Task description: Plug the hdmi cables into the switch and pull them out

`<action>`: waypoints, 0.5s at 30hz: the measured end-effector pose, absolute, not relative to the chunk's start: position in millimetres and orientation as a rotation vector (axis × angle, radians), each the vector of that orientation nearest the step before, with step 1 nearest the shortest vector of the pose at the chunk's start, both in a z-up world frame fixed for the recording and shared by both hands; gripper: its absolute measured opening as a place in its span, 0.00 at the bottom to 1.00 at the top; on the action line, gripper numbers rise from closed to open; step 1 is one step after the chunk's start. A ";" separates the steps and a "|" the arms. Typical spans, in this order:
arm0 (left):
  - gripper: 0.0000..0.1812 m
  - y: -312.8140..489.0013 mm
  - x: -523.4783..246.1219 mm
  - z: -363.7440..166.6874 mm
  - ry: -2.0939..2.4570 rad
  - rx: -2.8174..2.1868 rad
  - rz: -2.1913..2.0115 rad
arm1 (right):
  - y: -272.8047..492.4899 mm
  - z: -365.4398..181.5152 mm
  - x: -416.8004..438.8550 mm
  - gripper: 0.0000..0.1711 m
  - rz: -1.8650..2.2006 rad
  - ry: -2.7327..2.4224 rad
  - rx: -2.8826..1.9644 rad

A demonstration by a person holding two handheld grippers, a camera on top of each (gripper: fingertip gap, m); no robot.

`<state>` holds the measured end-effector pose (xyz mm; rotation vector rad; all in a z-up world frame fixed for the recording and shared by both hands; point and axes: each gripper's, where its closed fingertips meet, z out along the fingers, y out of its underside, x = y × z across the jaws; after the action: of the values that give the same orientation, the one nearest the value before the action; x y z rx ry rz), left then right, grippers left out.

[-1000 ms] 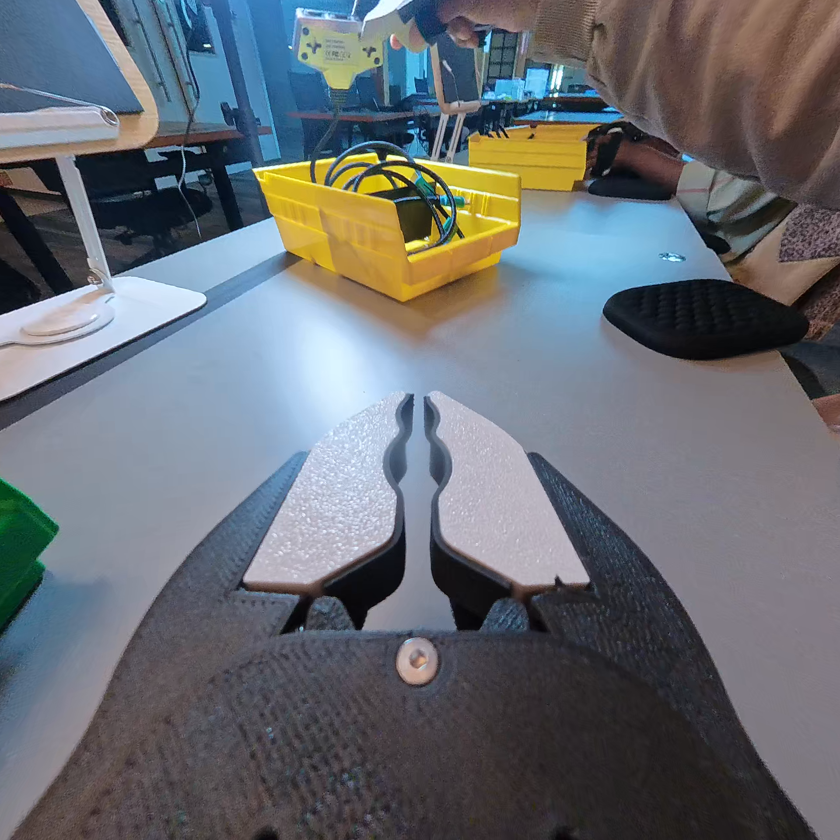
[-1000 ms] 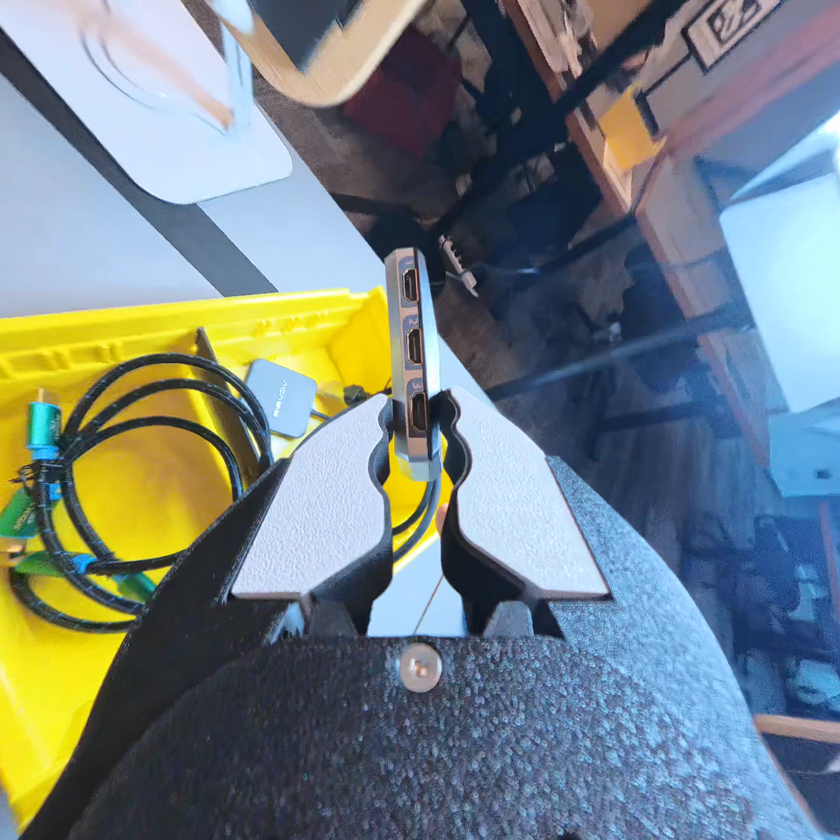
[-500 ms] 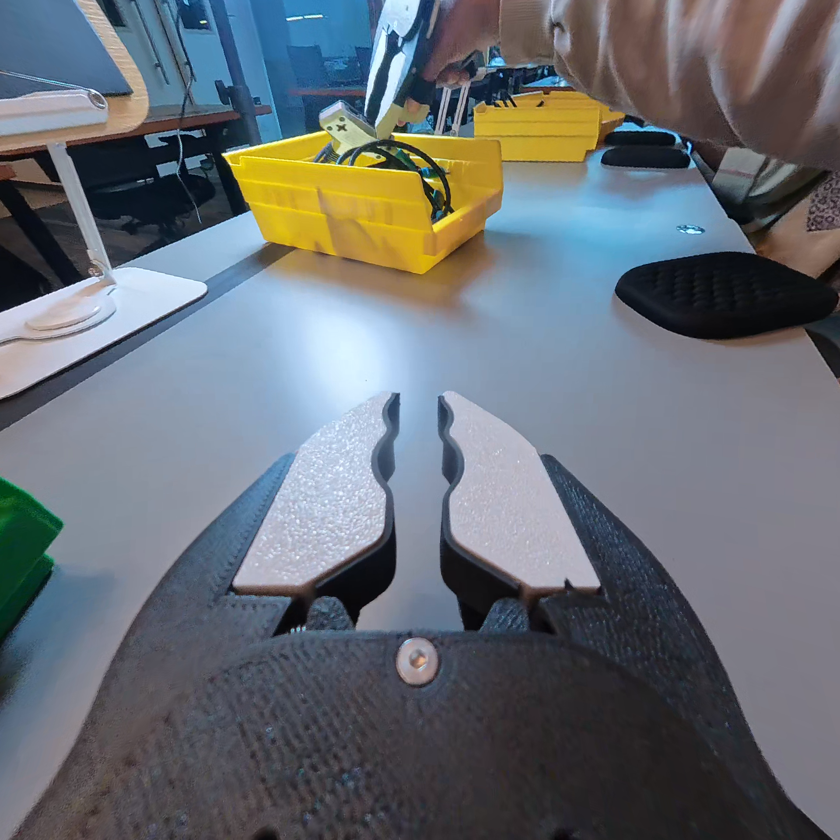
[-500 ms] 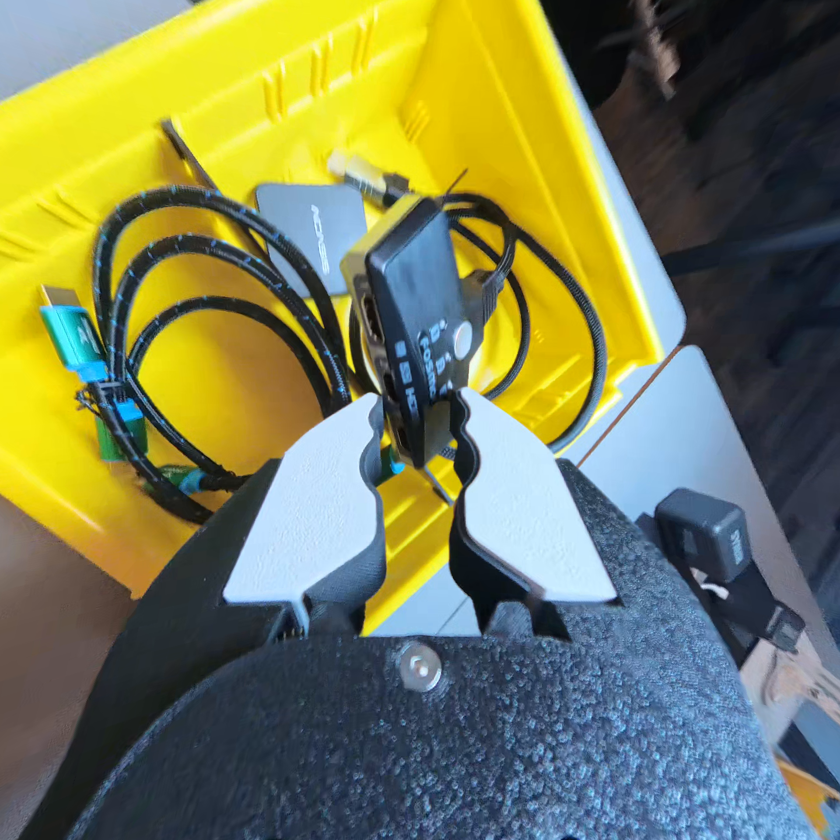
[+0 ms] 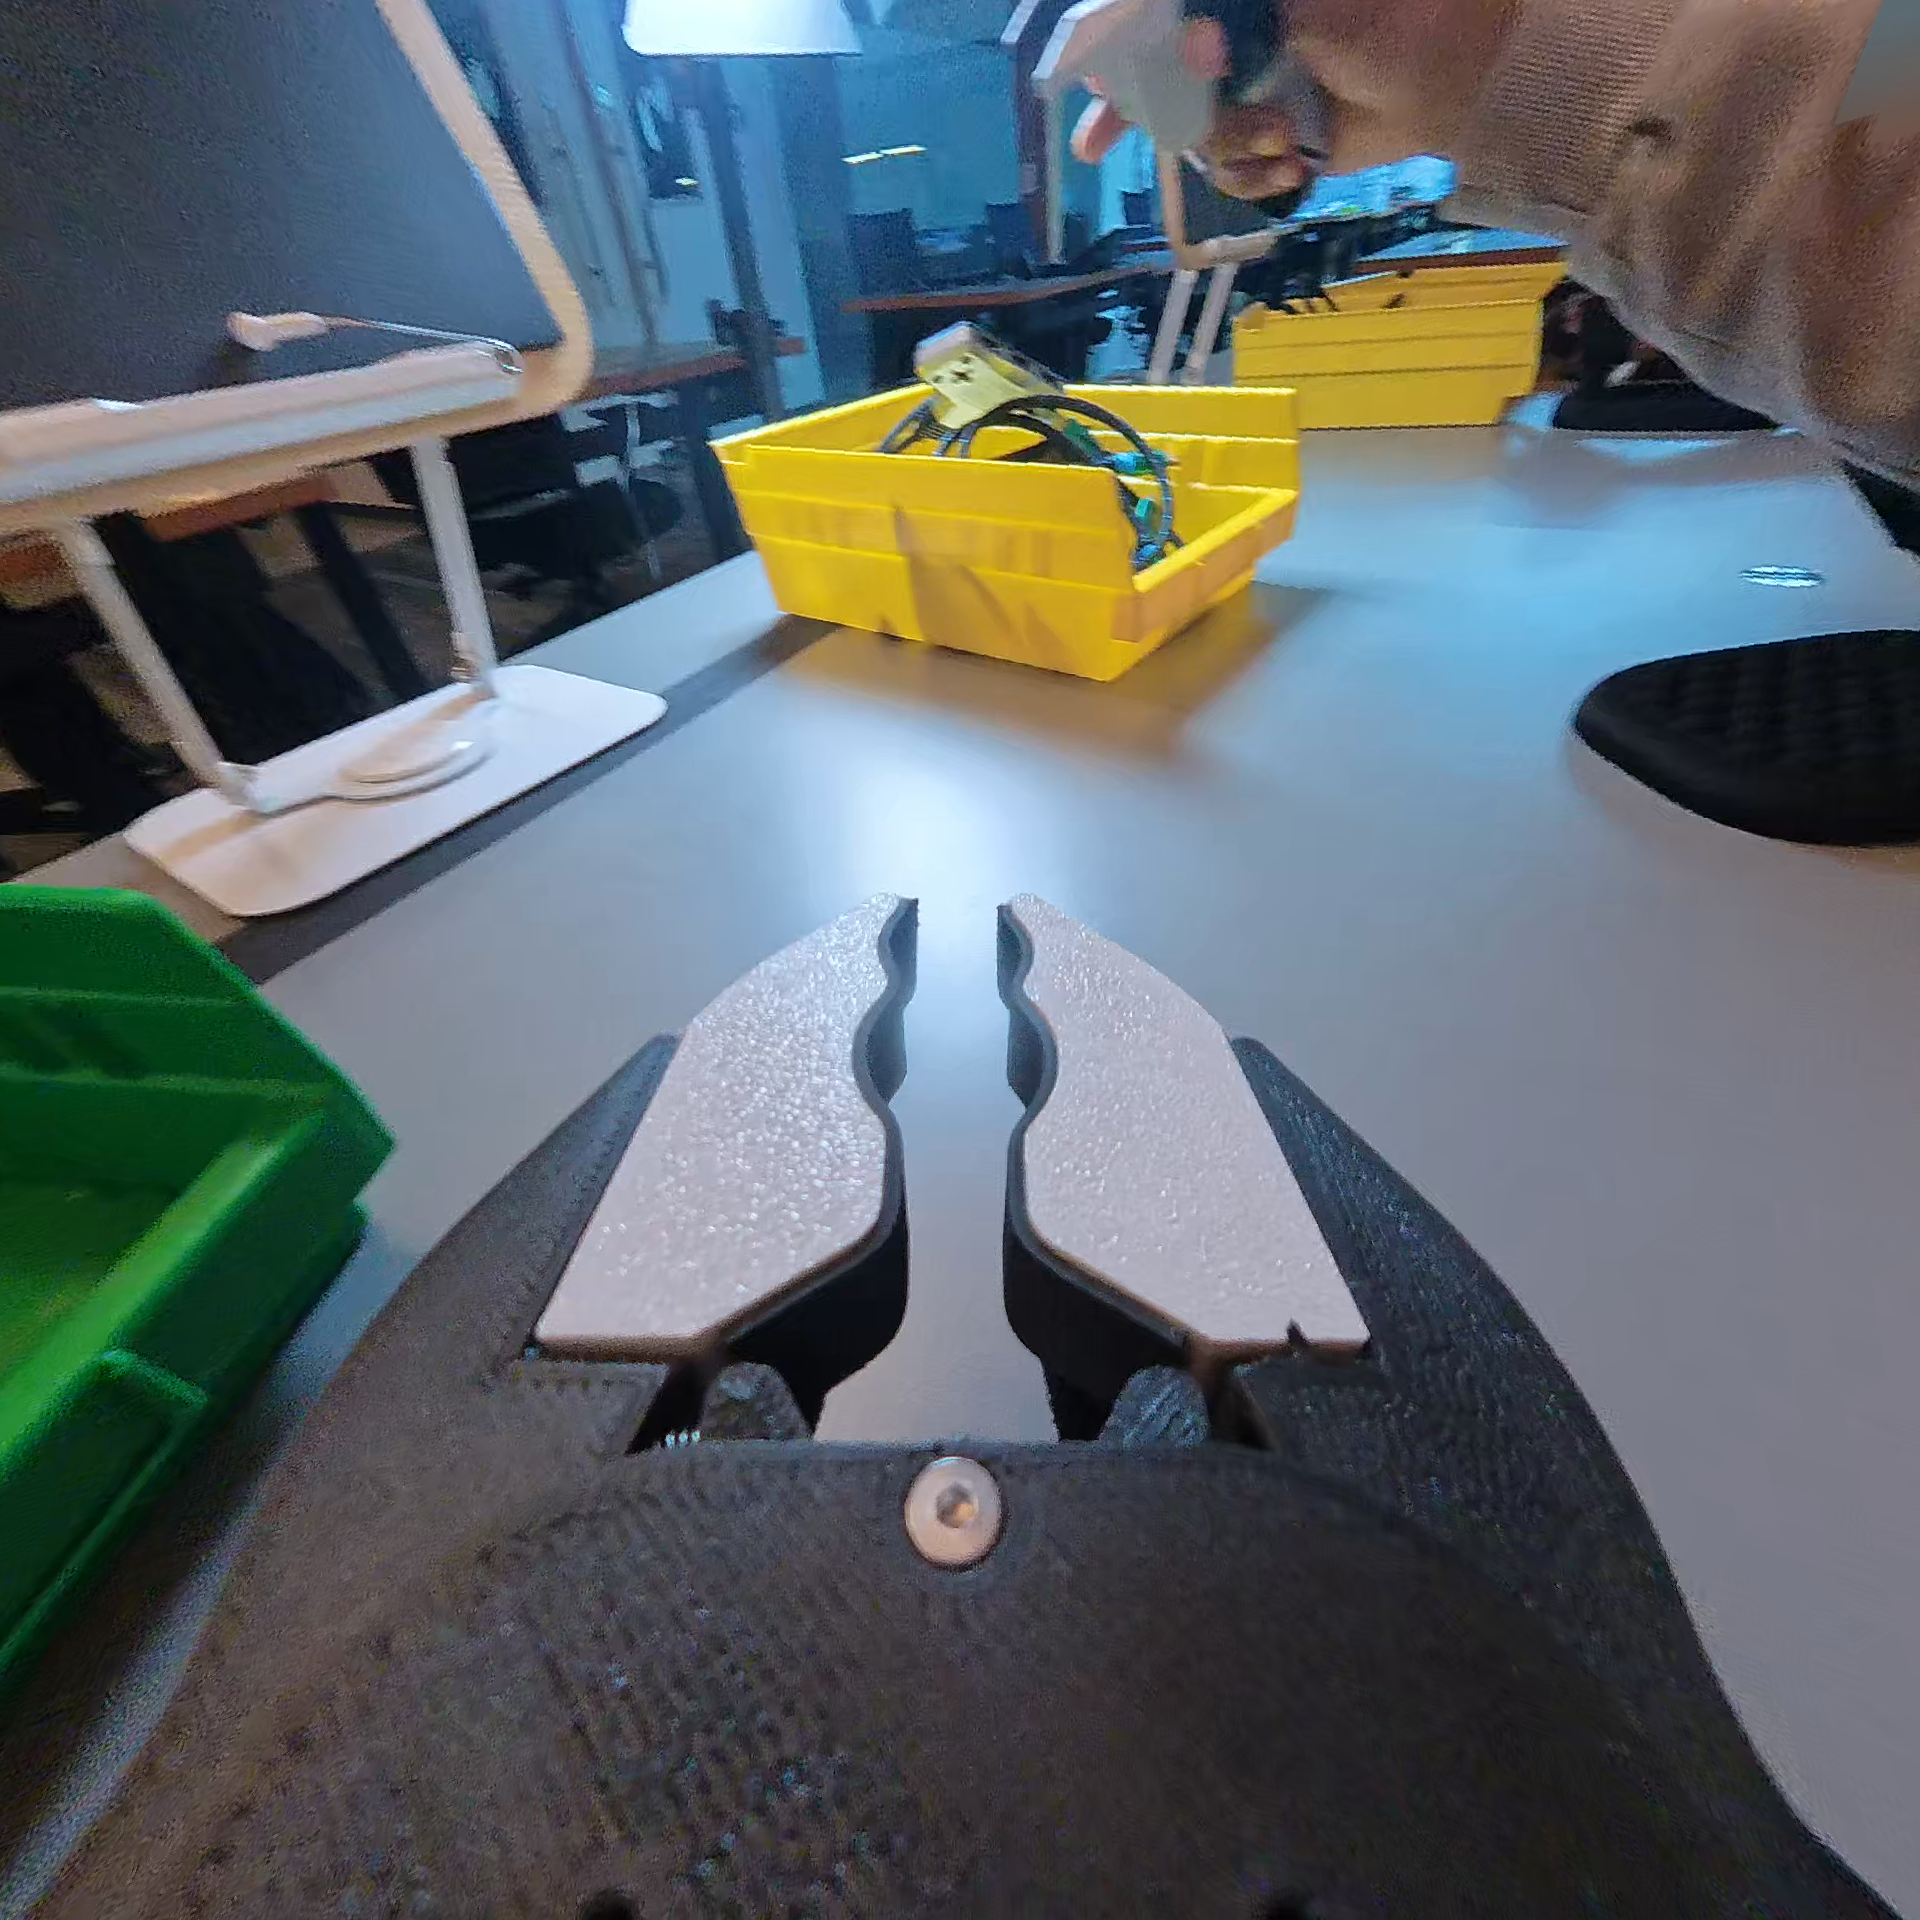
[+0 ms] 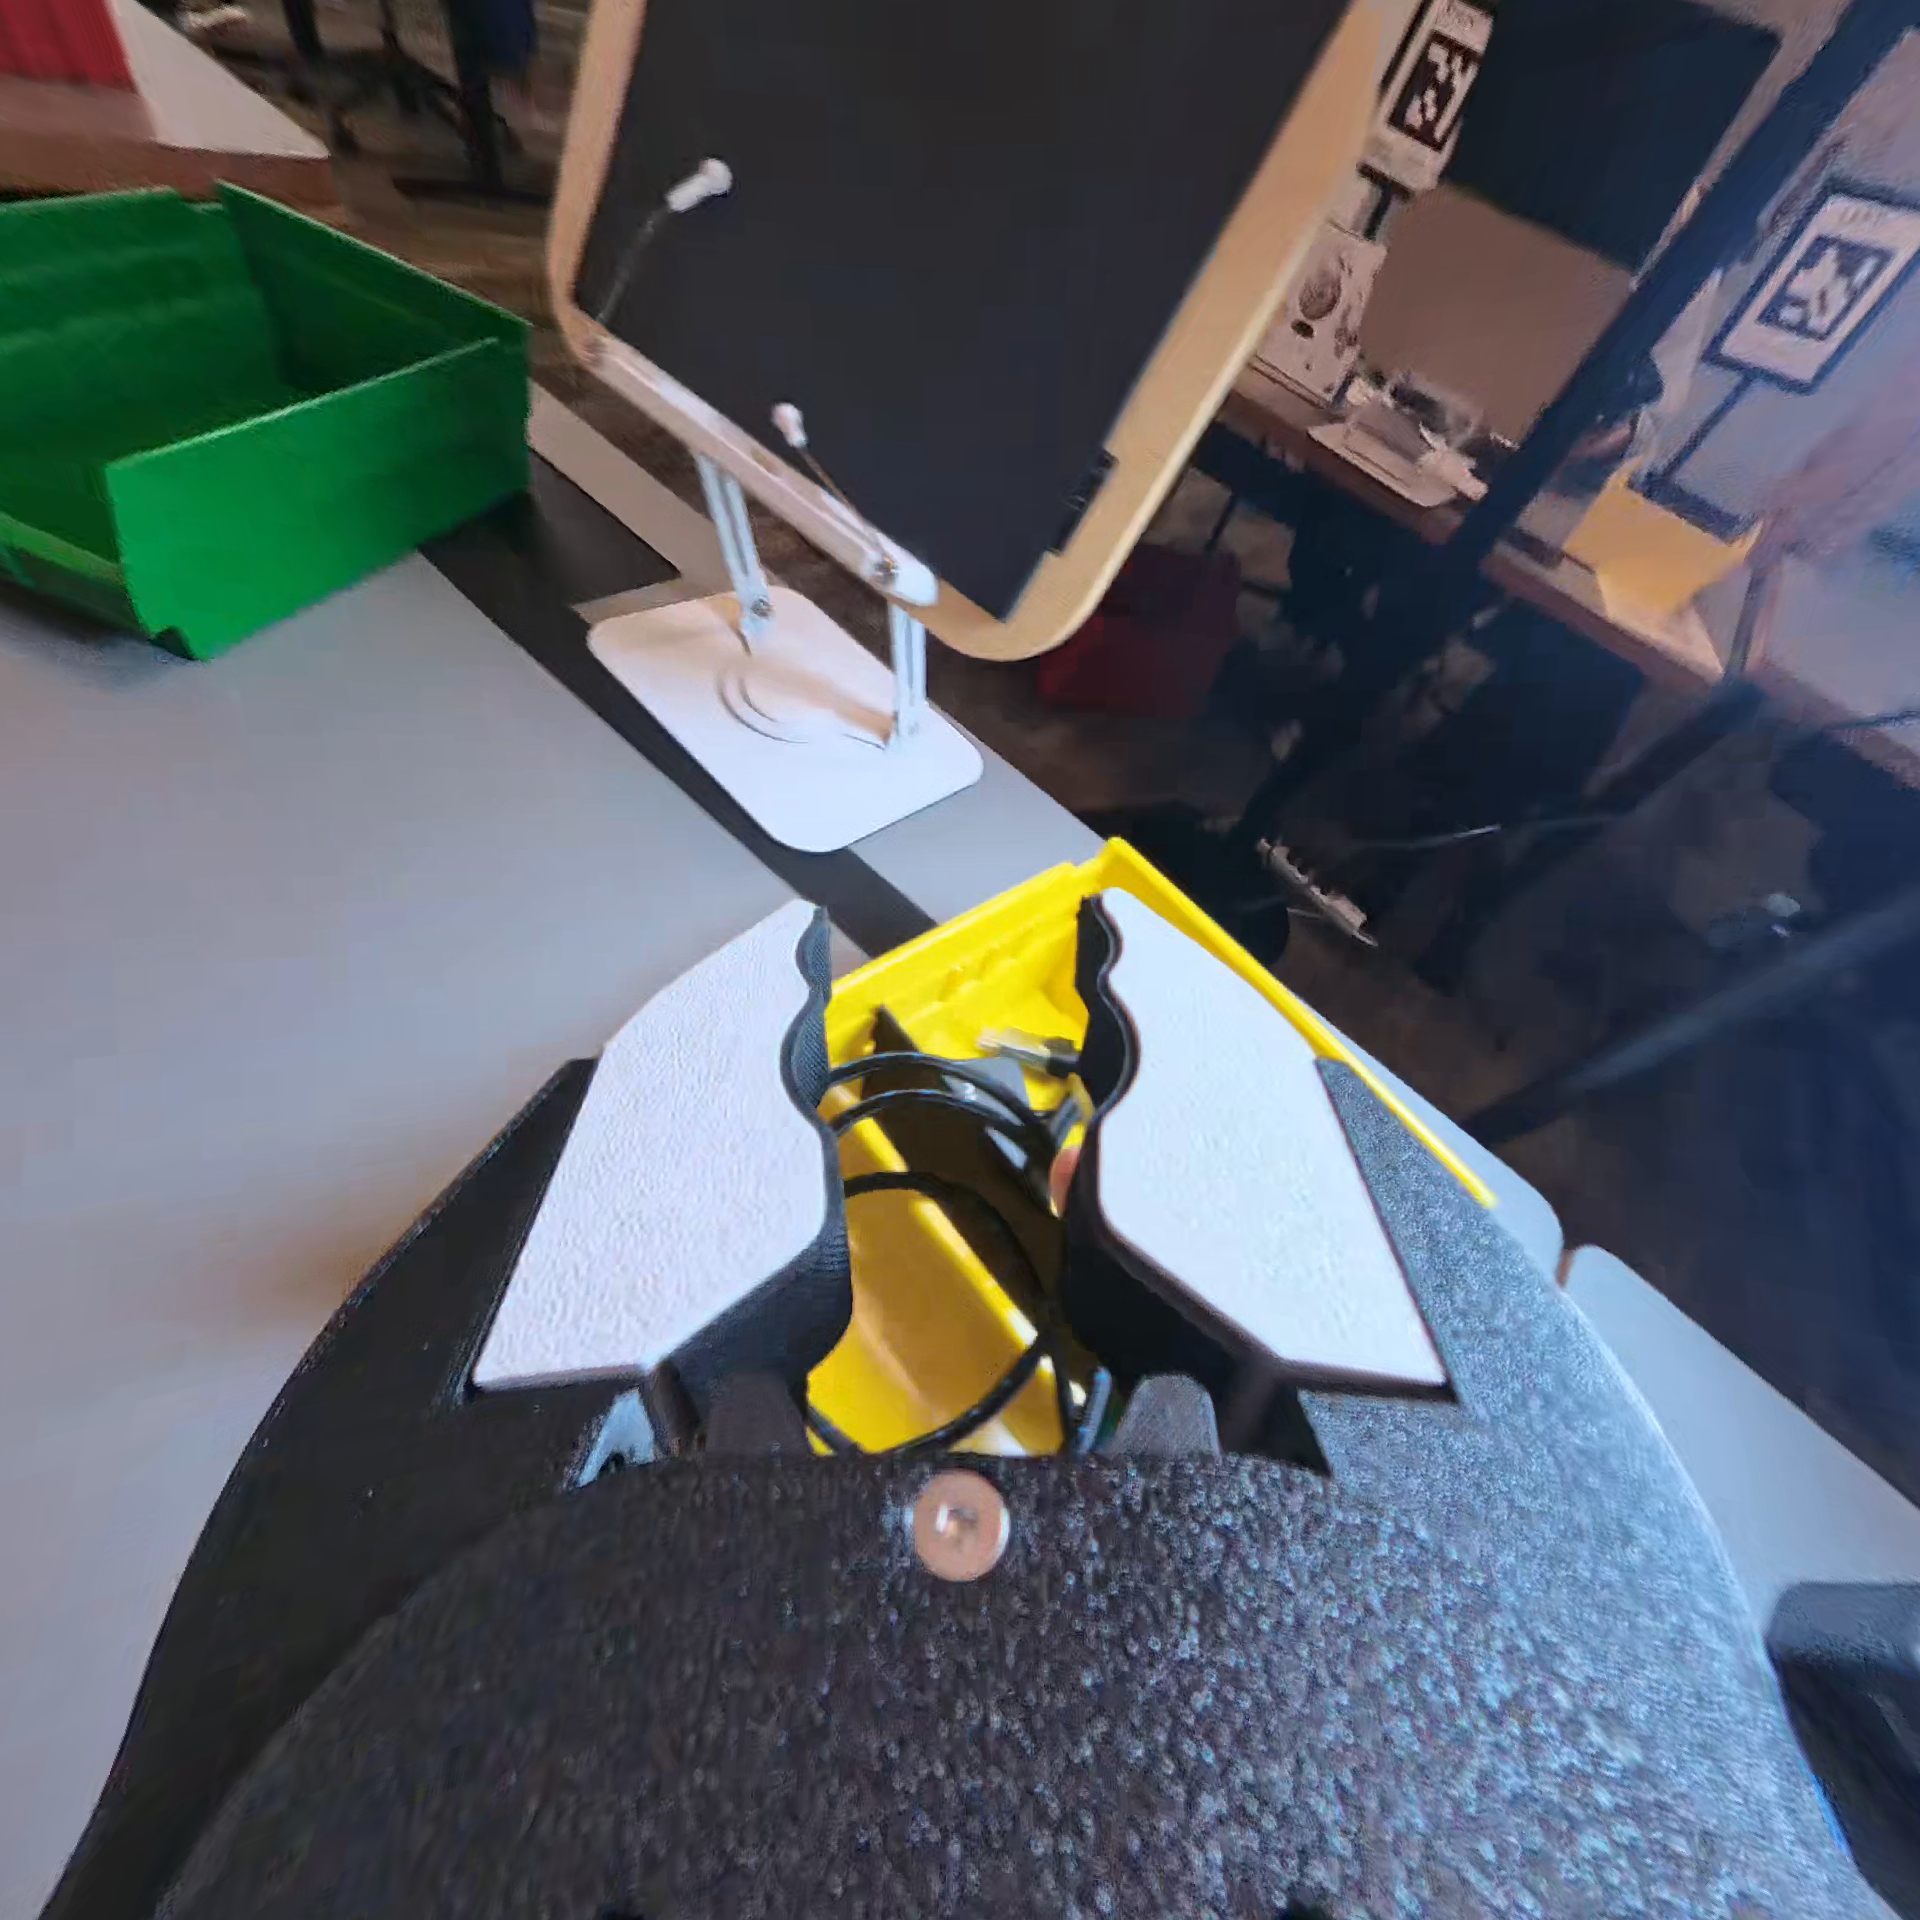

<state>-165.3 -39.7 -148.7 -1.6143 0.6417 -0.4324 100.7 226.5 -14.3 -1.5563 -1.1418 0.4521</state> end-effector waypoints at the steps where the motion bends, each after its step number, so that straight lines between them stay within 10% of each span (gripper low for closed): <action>1: 0.08 -37.2 -171.4 -147.0 0.623 -1.612 -0.392 | 209.4 -20.8 96.9 0.27 0.455 -1.172 -1.538; 15: 0.27 -6.8 -321.5 -182.8 0.917 -2.122 0.569 | 141.4 -195.9 155.8 0.28 -0.248 -1.907 -1.669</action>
<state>-321.5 -6.8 -182.8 -2.1221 0.9174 0.5694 155.8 141.4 -195.9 -1.6687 -1.9070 -0.2479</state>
